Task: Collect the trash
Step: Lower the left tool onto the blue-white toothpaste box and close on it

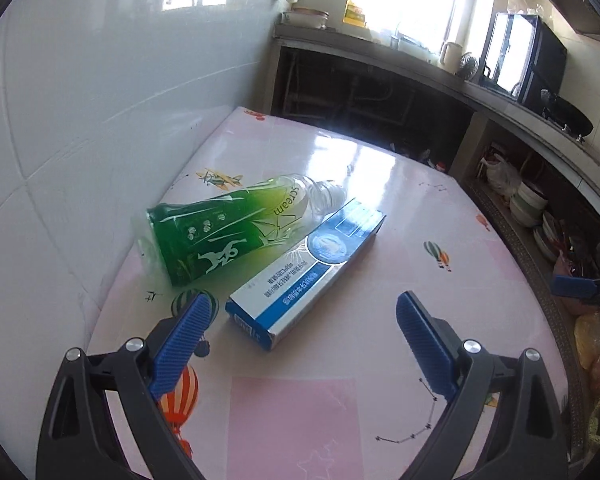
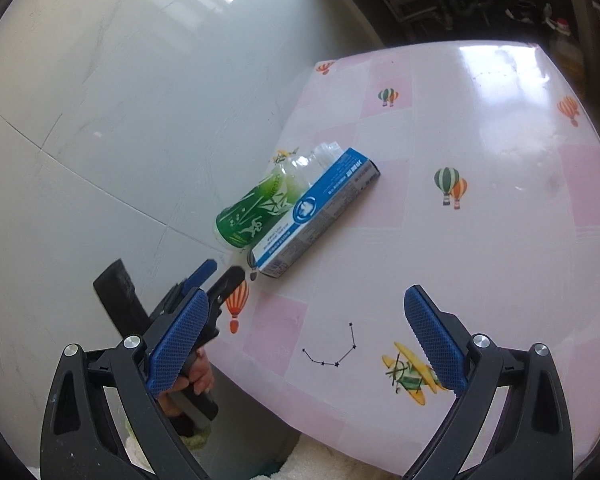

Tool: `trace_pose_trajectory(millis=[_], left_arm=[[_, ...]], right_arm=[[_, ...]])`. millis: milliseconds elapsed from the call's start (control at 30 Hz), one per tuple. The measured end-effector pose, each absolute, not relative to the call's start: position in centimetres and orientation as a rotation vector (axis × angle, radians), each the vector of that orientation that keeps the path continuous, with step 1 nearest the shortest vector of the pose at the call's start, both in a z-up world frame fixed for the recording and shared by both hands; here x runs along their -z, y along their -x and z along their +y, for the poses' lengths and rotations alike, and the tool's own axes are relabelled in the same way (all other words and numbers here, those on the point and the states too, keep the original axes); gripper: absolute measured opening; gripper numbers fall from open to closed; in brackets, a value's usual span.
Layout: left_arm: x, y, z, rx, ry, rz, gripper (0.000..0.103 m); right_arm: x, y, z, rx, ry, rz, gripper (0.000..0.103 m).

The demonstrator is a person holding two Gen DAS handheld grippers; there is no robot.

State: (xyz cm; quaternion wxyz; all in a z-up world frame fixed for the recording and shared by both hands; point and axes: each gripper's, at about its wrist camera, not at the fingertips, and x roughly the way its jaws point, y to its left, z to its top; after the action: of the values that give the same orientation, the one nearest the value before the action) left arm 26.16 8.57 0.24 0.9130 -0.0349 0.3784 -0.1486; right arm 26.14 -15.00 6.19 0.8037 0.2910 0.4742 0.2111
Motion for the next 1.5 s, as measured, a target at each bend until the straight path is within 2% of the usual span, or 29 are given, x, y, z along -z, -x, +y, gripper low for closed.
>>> trace_pose_trajectory(millis=[200, 267, 433, 700, 1067, 1333, 1500], left_arm=[[3.2, -29.7, 7.4, 0.332, 0.059, 0.910, 0.088], [3.6, -29.6, 7.1, 0.364, 0.088, 0.938, 0.084], [3.2, -27.1, 5.2, 0.593, 0.203, 1.014, 0.084], [1.9, -26.0, 3.0, 0.439, -0.103, 0.858, 0.085], [4.7, -33.1, 6.4, 0.312, 0.005, 0.928, 0.087], [3.9, -30.3, 3.0, 0.721, 0.135, 1.089, 0.086], [2.6, -29.1, 0.3, 0.703, 0.051, 1.058, 0.086]], right_arm=[[-4.6, -24.6, -18.6, -0.370, -0.682, 1.031, 0.095], [-4.1, -24.1, -19.6, -0.348, -0.698, 1.036, 0.095], [-2.9, -23.0, -22.0, -0.305, -0.742, 1.048, 0.095], [-1.6, -21.0, -25.6, -0.239, -0.817, 1.048, 0.095], [-0.6, -19.5, -28.3, -0.199, -0.867, 1.040, 0.095], [0.5, -20.0, -28.2, -0.197, -0.886, 1.056, 0.095], [0.9, -20.2, -28.3, -0.199, -0.894, 1.063, 0.095]])
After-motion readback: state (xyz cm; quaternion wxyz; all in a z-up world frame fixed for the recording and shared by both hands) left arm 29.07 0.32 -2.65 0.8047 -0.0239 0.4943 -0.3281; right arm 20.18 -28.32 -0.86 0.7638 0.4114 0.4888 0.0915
